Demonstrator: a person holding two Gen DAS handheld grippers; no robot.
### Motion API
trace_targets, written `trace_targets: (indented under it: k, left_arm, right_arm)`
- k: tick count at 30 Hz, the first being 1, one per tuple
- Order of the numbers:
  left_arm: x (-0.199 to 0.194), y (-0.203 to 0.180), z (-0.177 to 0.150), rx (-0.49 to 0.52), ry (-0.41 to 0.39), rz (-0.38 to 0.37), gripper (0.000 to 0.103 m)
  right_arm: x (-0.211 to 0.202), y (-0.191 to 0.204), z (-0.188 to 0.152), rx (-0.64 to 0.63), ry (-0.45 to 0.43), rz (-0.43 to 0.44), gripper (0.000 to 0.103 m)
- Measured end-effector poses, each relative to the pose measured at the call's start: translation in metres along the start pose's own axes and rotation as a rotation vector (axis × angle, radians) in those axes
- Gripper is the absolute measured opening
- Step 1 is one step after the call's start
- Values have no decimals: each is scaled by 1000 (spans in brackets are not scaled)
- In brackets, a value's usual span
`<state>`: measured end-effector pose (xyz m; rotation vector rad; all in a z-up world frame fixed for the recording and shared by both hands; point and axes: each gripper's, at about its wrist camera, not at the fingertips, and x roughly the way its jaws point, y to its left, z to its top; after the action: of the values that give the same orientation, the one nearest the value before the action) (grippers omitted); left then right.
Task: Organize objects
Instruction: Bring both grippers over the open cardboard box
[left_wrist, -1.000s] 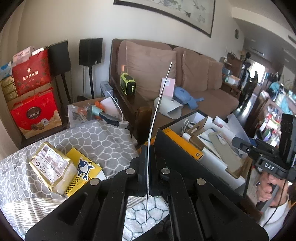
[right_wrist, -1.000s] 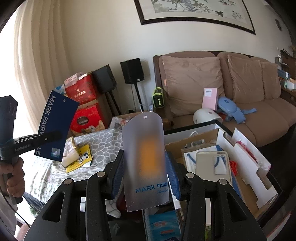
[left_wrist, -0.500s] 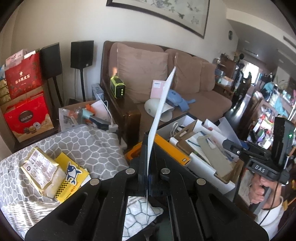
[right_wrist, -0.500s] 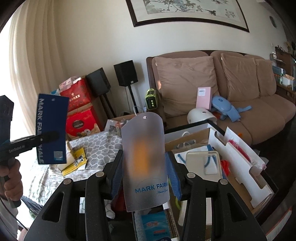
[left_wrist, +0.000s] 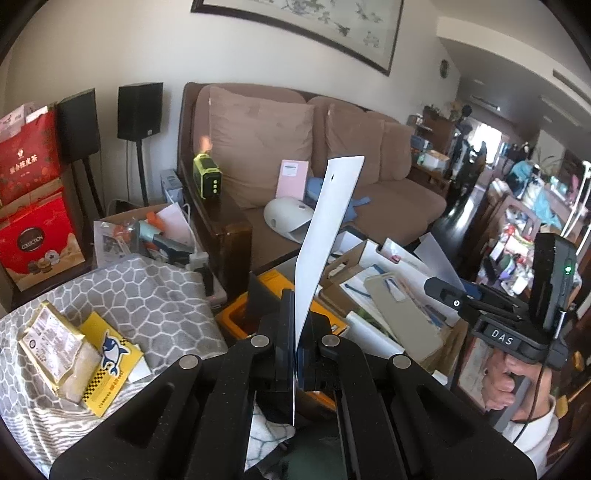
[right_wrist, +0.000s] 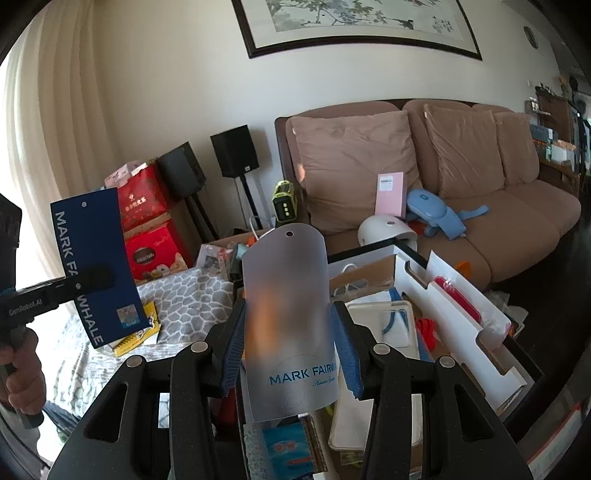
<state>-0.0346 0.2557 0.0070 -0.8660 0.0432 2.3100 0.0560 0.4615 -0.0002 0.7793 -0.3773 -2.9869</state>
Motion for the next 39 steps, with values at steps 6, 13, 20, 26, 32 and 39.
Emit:
trace_targets:
  k: [6, 13, 20, 26, 32, 39]
  left_arm:
    - [6, -7, 4, -9, -4, -21, 1]
    - [13, -21, 7, 5, -22, -20, 1]
    - [19, -41, 10, 23, -30, -51, 1]
    - [25, -52, 14, 23, -28, -74, 1]
    - [32, -60, 16, 22, -20, -97, 1]
    - [39, -69, 18, 15, -7, -130, 1]
  right_arm:
    - [0, -6, 0, 15, 6, -7, 46]
    - [-3, -13, -1, 27, 6, -19, 46]
    - [-4, -24, -1, 45, 9, -34, 46]
    - [-5, -31, -2, 59, 16, -46, 46]
    - [-6, -38, -2, 67, 21, -54, 47]
    - [-8, -46, -3, 80, 23, -72, 47]
